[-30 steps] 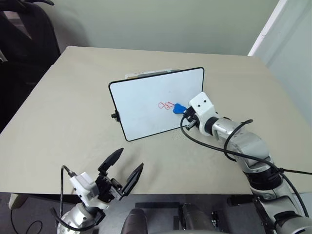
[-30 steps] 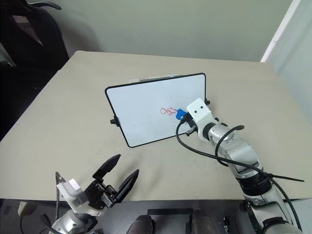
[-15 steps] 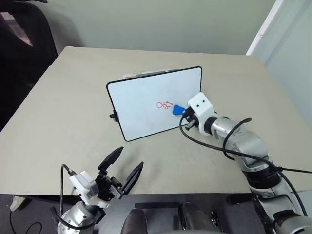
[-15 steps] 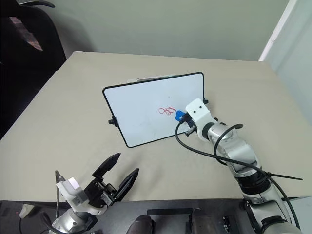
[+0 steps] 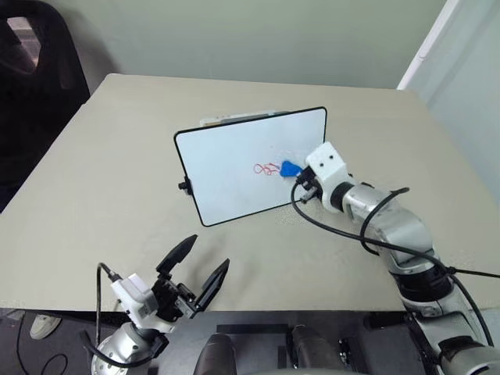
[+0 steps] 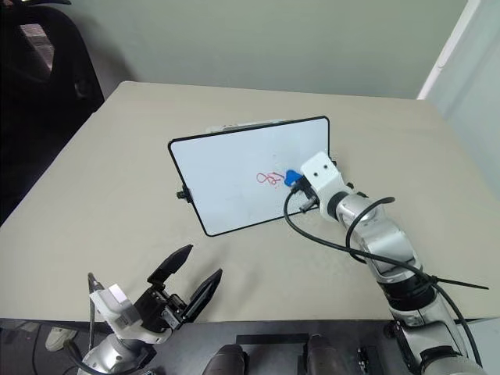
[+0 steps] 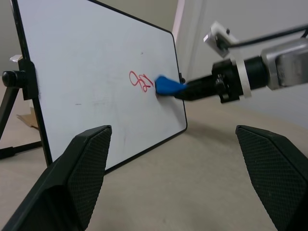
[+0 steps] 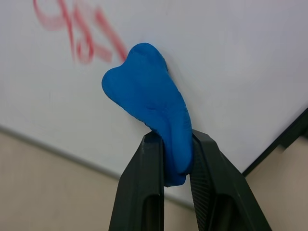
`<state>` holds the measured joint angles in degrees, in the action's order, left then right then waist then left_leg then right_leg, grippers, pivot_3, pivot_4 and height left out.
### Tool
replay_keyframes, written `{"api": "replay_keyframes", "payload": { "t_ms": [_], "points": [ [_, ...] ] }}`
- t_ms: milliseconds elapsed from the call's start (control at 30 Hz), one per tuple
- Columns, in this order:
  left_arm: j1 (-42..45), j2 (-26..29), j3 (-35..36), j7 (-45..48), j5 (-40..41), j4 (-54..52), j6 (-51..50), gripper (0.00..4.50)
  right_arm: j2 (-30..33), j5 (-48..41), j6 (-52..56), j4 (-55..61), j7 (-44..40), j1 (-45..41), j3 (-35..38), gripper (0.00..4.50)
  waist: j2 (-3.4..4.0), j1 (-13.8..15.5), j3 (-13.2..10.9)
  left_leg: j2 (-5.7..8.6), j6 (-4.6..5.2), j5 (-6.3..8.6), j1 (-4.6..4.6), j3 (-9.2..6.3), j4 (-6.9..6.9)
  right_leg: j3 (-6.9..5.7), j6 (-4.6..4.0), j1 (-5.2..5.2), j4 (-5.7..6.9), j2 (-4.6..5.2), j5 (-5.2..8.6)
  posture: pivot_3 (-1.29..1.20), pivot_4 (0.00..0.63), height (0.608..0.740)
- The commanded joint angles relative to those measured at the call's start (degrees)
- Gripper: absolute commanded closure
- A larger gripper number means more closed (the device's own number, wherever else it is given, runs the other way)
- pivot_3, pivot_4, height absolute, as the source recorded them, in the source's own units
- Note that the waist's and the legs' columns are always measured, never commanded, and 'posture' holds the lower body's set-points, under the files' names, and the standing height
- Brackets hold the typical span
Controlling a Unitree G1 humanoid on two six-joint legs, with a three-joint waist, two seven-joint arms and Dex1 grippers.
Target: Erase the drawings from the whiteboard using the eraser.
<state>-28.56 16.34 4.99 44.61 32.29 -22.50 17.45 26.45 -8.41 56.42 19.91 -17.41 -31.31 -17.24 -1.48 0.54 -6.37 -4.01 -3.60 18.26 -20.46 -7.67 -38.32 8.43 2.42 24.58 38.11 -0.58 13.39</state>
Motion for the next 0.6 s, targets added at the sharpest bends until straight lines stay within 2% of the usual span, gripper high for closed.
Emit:
{"api": "replay_keyframes", "payload": {
  "t_ms": [33,600],
  "points": [
    [-0.2,-0.1,0.5,0.1,0.5,-1.2,0.6,0.0,1.2,2.2,-1.0,-0.5,-0.7,0.4,-0.5,4.08,0.01,0.0,0.0,0.0,-0.02,-0.01,0.0,0.0,0.0,0.0,0.0,0.01,0.0,0.0,0.0,0.0,0.15,0.74],
    [-0.7,-0.1,0.8,0.5,0.8,-1.6,0.7,0.0,-3.4,2.7,-1.1,2.3,-0.5,-7.2,4.1,4.08,0.03,-0.5,0.0,0.0,-0.05,-0.03,0.0,0.0,0.01,0.02,-0.03,0.06,0.02,-0.02,-0.03,0.0,0.15,0.74]
  ]
}}
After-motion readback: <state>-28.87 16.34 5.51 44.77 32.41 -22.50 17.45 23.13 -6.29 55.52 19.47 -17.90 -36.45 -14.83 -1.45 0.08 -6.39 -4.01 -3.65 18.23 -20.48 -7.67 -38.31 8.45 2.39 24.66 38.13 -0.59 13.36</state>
